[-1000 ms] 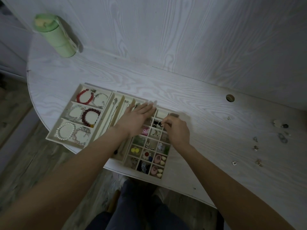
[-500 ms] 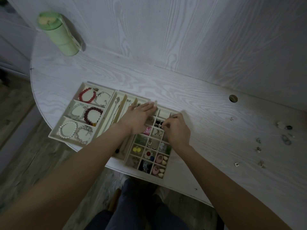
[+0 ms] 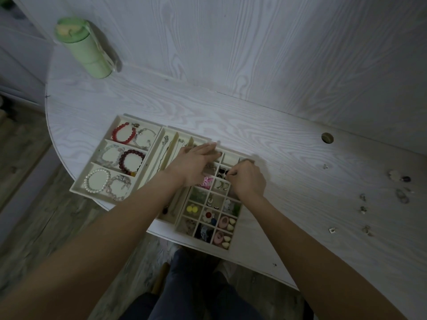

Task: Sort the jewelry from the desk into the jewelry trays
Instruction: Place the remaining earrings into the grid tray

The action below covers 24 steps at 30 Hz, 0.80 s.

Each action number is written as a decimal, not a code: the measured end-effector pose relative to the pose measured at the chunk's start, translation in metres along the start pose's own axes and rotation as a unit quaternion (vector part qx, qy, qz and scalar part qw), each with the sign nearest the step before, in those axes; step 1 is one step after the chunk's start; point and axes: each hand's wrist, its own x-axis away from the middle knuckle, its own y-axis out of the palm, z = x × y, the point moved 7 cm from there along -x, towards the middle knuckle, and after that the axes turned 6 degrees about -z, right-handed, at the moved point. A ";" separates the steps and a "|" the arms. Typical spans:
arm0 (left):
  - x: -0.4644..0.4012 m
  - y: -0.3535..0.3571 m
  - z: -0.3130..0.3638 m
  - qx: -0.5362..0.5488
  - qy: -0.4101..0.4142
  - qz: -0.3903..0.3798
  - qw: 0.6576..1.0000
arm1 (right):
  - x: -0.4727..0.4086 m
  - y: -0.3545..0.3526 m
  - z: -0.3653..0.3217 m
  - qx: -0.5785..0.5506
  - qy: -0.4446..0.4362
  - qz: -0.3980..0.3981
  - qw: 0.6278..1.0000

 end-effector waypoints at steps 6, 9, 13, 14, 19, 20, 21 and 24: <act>0.001 -0.003 0.002 0.003 -0.003 0.001 1.000 | 0.000 0.000 -0.003 0.008 0.007 -0.001 1.000; 0.003 -0.005 0.002 0.006 -0.004 0.005 1.000 | 0.000 -0.001 -0.002 0.017 0.006 -0.005 1.000; 0.009 -0.008 0.008 0.003 0.010 0.036 0.999 | 0.000 -0.003 -0.002 0.040 -0.005 -0.007 0.999; 0.011 -0.009 0.010 -0.003 0.016 0.047 0.999 | 0.000 -0.003 -0.003 0.043 -0.013 -0.006 0.999; 0.020 -0.005 0.021 -0.055 0.045 0.073 0.995 | -0.001 -0.001 -0.001 0.047 -0.055 -0.010 0.997; 0.021 -0.003 0.023 -0.059 0.047 0.069 0.995 | -0.001 0.001 0.000 0.048 -0.060 -0.017 0.997; 0.021 -0.001 0.025 -0.064 0.048 0.066 0.995 | -0.001 0.002 0.001 0.050 -0.064 -0.021 0.996; 0.020 0.000 0.027 -0.081 0.039 0.056 0.994 | -0.002 0.003 0.003 0.062 -0.073 -0.023 0.995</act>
